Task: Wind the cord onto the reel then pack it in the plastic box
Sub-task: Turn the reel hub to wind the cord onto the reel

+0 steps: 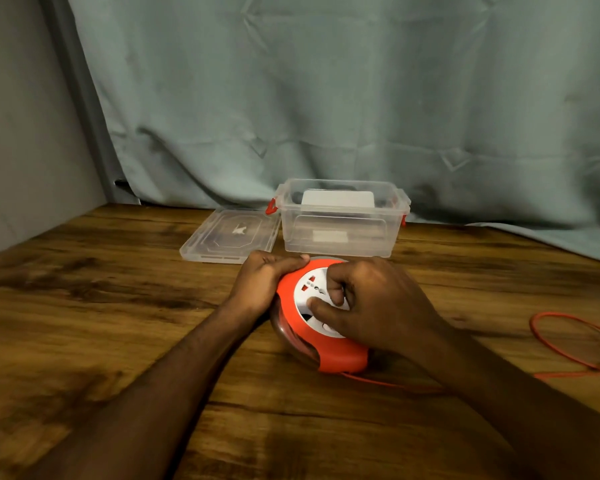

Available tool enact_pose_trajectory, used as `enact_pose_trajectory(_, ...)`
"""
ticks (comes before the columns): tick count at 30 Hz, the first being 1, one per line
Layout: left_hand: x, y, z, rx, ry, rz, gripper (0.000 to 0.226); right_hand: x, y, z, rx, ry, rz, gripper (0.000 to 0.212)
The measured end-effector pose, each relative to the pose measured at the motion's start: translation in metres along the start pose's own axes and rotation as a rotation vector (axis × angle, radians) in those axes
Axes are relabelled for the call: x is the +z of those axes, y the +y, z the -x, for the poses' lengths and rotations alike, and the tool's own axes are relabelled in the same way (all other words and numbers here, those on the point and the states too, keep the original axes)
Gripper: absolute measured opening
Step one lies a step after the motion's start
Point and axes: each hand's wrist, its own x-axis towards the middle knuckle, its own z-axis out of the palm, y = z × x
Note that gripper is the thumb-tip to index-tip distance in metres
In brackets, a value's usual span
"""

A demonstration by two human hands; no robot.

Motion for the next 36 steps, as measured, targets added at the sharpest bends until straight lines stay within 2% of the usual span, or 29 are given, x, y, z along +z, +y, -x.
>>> enact_pose_trajectory(2, 0.000, 0.000, 0.000, 0.008, 0.014, 0.006, 0.030, -0.010, 0.006, -0.001, -0.070, -0.064, -0.089, 0.025)
enact_pose_trajectory(3, 0.001, 0.001, 0.000, 0.016, 0.015, 0.009, 0.033, -0.017, 0.010, -0.001, -0.100, -0.104, -0.151, 0.027)
enact_pose_trajectory(8, 0.002, 0.000, 0.001, 0.025, 0.008, -0.008, 0.037, -0.033, 0.031, -0.007, -0.124, -0.315, -0.332, 0.063)
enact_pose_trajectory(17, 0.001, 0.000, 0.001, 0.011, -0.001, -0.018, 0.033, -0.039, 0.033, -0.008, -0.034, -0.376, -0.307, 0.090)
enact_pose_trajectory(23, 0.001, -0.003, 0.000, -0.007, 0.004, 0.007, 0.037, -0.037, 0.023, -0.004, -0.045, -0.247, -0.098, 0.074)
enact_pose_trajectory(29, 0.001, -0.002, -0.001, -0.009, 0.014, 0.008, 0.030, -0.030, 0.008, -0.003, -0.010, -0.203, 0.026, 0.050)
enact_pose_trajectory(36, 0.000, -0.003, -0.001, -0.016, 0.008, 0.017, 0.031, -0.019, 0.001, -0.002, -0.013, -0.125, 0.097, 0.056)
